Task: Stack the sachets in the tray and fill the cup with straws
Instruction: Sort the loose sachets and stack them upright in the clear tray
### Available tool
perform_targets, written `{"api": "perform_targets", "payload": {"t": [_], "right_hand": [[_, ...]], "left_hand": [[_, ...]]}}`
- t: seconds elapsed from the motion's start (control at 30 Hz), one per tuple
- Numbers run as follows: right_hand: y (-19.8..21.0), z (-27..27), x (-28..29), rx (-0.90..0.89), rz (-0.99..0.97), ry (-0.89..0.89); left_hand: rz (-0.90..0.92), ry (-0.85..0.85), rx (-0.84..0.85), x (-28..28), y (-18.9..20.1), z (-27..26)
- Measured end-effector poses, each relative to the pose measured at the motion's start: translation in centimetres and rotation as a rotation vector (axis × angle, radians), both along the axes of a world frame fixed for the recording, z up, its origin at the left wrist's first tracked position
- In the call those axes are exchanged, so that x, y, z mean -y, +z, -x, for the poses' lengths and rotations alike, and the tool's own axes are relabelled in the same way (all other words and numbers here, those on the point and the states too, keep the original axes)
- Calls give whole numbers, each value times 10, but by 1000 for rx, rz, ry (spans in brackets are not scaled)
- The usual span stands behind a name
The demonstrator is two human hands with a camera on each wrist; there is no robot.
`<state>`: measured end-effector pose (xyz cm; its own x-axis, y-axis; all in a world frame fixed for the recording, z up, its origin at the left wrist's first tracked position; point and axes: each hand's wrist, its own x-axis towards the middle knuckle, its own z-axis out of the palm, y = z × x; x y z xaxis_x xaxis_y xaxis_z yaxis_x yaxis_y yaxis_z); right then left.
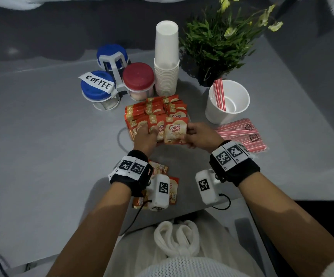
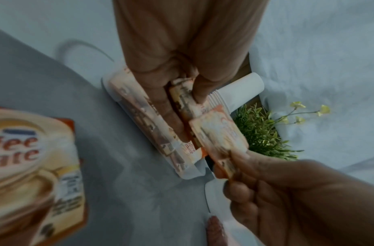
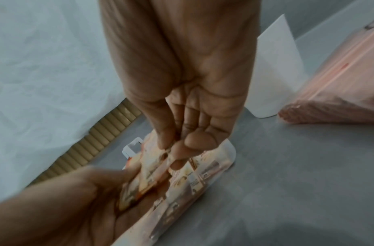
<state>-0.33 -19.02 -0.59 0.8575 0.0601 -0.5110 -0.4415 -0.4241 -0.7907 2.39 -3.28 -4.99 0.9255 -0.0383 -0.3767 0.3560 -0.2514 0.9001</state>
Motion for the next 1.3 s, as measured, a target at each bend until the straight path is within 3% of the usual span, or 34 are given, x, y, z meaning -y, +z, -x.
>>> {"api": "perform_targets", "payload": {"t": [0.27, 0.5, 0.73, 0.8, 0.9, 1.0, 1.3], "right_hand": [[-9, -12, -8, 3, 61, -76], [-17, -19, -11, 90, 139, -108], [0, -35, -6, 233, -7, -191], [2, -42, 0, 256, 87, -192], [-1, -51, 8, 315, 265, -203], [-8, -57, 13, 315, 342, -203], [-31, -48, 4, 207, 462, 43]], "left_hand": [[83, -79, -21, 16, 18, 0], [-44, -161, 79, 21, 15, -5], [-99, -178, 198, 33, 24, -17], [-210, -196, 236, 34, 23, -22], [-627, -320, 265, 31, 16, -23], [-842, -455, 302, 27, 9, -19], [-933, -564, 358, 15, 2, -22]]}}
